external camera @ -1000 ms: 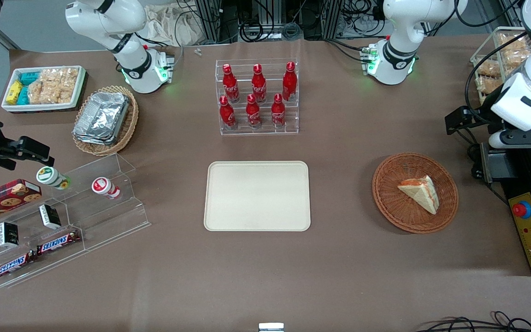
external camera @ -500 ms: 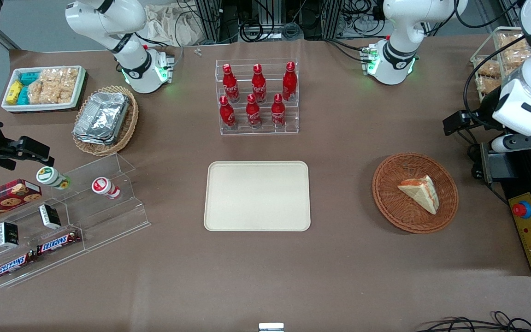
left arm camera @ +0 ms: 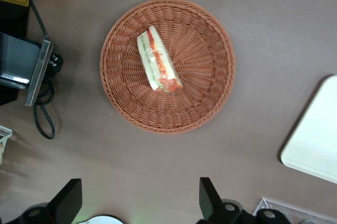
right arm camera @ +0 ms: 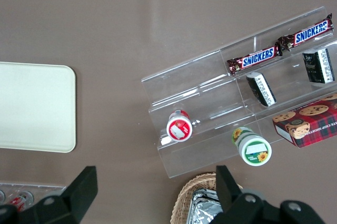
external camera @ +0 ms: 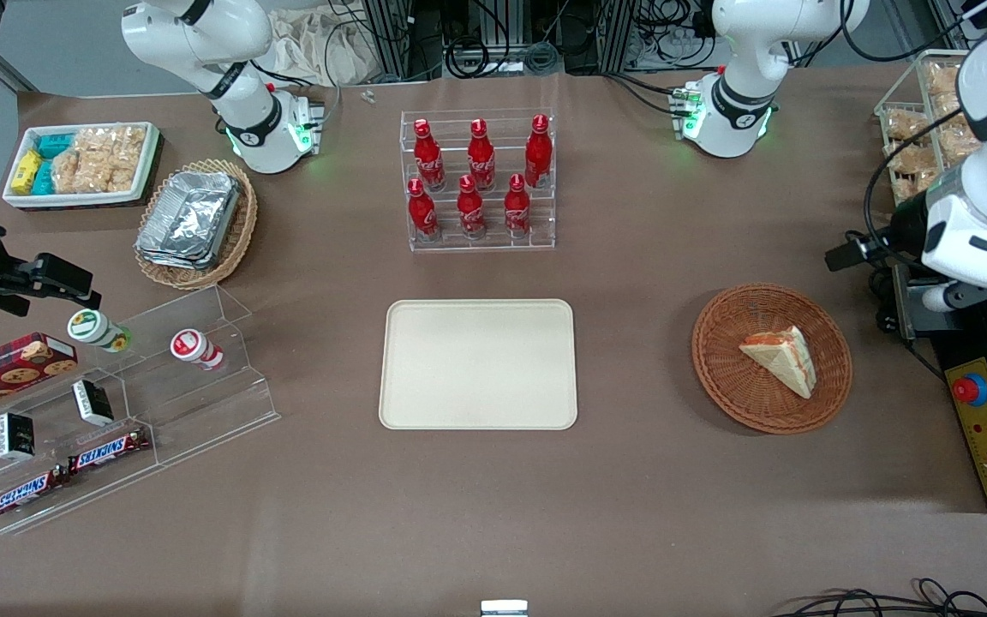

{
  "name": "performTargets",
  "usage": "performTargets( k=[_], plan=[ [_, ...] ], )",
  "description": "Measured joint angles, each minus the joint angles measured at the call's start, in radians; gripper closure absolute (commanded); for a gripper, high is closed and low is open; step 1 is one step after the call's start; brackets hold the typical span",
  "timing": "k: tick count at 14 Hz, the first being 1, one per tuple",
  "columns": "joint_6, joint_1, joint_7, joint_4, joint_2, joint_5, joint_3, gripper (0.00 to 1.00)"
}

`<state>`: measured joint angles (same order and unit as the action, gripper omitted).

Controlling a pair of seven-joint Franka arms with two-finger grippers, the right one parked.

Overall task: Place sandwich from basket to tray
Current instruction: 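Lower the open left gripper over the wrapped sandwich in the basket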

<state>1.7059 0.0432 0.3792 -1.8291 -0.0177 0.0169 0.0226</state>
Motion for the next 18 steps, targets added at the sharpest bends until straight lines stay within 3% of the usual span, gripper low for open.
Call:
performTargets(
  k=[7, 18],
  plan=[
    [0.273, 0.000, 0.161, -0.193, 0.031, 0.000, 0.006, 0.00],
    [0.606, 0.000, 0.319, -0.289, 0.231, 0.000, 0.006, 0.00]
  ],
)
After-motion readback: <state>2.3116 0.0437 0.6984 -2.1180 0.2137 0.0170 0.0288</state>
